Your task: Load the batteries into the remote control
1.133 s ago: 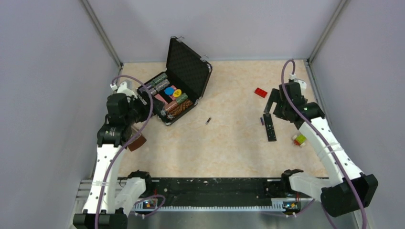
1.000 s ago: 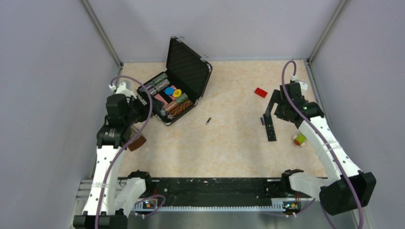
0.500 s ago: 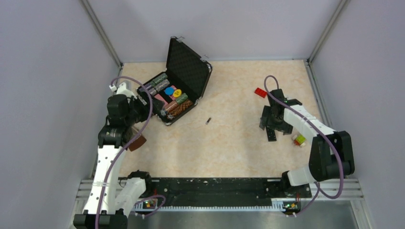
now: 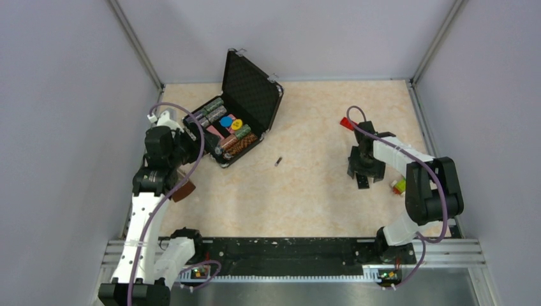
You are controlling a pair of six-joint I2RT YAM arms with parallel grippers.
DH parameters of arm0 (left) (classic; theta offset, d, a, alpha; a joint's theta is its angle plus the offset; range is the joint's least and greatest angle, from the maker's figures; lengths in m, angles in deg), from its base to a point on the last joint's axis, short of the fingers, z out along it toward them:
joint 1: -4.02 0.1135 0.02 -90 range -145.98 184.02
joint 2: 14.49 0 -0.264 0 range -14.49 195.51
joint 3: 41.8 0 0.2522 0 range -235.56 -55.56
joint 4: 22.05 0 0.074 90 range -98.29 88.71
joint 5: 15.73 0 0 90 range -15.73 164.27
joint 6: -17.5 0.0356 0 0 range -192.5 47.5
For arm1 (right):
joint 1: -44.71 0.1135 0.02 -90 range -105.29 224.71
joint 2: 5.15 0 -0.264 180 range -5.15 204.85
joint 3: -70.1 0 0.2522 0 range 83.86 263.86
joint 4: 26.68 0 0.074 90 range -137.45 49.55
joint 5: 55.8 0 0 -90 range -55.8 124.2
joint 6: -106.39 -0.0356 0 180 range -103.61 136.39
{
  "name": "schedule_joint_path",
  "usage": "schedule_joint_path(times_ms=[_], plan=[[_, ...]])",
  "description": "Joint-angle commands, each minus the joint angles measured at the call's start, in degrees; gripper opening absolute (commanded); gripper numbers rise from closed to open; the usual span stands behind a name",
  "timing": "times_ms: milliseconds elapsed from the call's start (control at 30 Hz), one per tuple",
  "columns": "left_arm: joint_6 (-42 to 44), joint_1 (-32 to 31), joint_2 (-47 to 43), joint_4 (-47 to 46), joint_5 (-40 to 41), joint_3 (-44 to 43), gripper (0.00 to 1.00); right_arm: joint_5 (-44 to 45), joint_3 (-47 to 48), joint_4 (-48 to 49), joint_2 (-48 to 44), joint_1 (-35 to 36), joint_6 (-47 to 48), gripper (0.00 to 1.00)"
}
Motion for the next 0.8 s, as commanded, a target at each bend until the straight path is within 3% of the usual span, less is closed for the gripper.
schedule_joint_path(times_ms=[0, 233, 400, 500, 767], plan=[[1.0, 0.2, 0.7, -1.3, 0.2, -1.9, 0.99, -1.2, -0.5, 2.6, 0.6, -1.6, 1.1, 0.67], [0.6, 0.2, 0.8, -1.6, -0.6, -1.8, 0.99, -3.0, -1.7, 3.6, 1.4, -2.3, 0.8, 0.54], [0.6, 0.2, 0.1, -1.8, -1.1, -1.8, 0.99, -4.6, -2.4, 4.5, 2.0, -2.6, 1.1, 0.53], [0.5, 0.2, -0.1, -1.9, -1.9, -1.9, 0.99, -6.7, -2.9, 5.2, 1.7, -2.6, 1.1, 0.44], [0.1, 0.2, -1.0, -5.4, -8.8, 0.1, 0.98, -13.1, -3.7, 5.5, -4.0, -2.6, 0.0, 0.36]])
